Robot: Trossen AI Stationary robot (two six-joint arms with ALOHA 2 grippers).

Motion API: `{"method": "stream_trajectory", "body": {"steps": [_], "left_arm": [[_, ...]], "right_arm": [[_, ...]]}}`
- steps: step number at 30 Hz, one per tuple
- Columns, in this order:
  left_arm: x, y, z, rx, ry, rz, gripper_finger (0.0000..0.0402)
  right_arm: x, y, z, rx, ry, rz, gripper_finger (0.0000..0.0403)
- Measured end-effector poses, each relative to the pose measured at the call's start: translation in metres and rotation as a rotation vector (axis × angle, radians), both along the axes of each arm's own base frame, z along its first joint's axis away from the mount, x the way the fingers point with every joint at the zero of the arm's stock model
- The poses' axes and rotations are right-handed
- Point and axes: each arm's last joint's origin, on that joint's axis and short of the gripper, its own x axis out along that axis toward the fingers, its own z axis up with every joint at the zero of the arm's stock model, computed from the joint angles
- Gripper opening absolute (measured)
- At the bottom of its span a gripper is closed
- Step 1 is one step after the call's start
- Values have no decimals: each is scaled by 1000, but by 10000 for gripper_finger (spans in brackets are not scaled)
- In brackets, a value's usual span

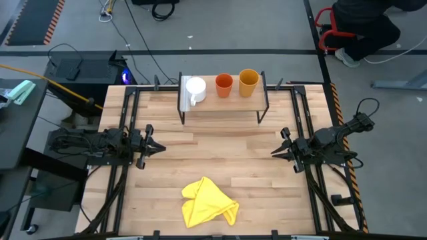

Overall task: Stack small to large cups/mugs on shelf
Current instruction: Return to Home Position

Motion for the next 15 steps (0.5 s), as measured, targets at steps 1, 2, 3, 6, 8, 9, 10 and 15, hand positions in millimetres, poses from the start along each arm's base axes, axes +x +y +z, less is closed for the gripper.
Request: {"method": "stream_trajectory", "body": {"steps": [1, 2, 3, 6, 8, 9, 10, 15], "left_arm": [[0, 0, 0, 0, 0, 0, 36], [0, 0, 0, 0, 0, 0, 36], [0, 0, 0, 0, 0, 0, 35], [0, 0, 0, 0, 0, 0, 31], [0, 0, 0, 0, 0, 0, 28], [0, 0, 0, 0, 0, 0, 27], [0, 0, 0, 0, 0, 0, 26], [0, 0, 0, 0, 0, 0, 28]], "right_arm": [[0, 0, 0, 0, 0, 0, 55], [0, 0, 0, 0, 0, 0, 55], [0, 0, 0, 0, 0, 0, 55], [0, 0, 0, 0, 0, 0, 55], [0, 0, 0, 0, 0, 0, 55], [0, 0, 0, 0, 0, 0, 55], [0, 0, 0, 0, 0, 0, 55], [0, 0, 0, 0, 0, 0, 55]]}}
